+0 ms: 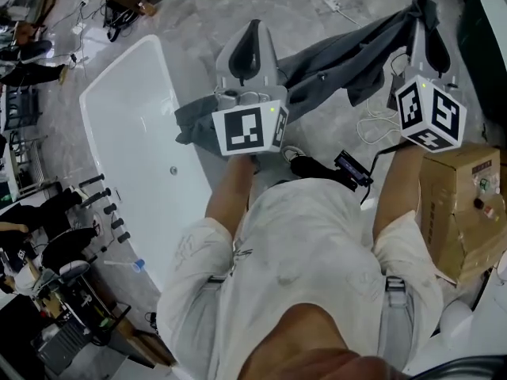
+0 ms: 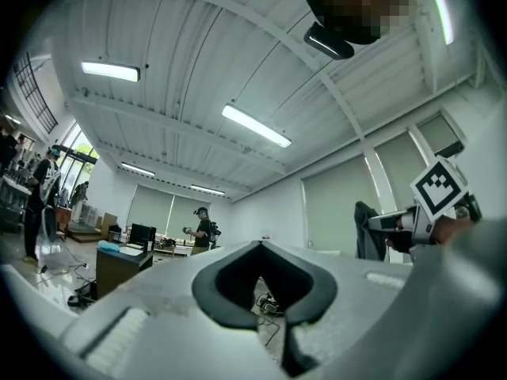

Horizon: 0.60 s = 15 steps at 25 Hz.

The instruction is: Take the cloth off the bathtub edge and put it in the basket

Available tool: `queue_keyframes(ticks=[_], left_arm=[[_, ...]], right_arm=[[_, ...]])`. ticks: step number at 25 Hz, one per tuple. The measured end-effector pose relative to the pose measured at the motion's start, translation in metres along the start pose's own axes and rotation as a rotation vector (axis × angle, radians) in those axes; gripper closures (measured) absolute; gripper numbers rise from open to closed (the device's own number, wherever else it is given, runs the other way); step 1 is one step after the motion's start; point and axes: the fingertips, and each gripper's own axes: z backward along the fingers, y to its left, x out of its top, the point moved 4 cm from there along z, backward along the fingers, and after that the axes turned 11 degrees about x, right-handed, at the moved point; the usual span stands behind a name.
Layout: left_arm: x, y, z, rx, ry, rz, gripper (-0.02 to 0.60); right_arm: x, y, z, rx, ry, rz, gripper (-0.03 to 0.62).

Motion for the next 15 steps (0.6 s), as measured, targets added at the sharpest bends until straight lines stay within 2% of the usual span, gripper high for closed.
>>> queue_keyframes(ticks=[4,12,15], left_arm=[[-0.002,-0.007,0.001,-0.004,0.003,-0.007,0.58],[-0.002,0.019,0.016,0.072,0.011,-0.011,0.58],[0.004,0.028,0.024,0.104,-0.002,-0.02,0.58]], right_arm=[[-0.006,0.006,0.001,0.043,0.008,-0.02,0.565],[0.008,0.047,-0.008,0.167,-0.031,-0.03,0.565],[0.018,0.069,-0.009,0.24,-0.053,-0.035,0.565]])
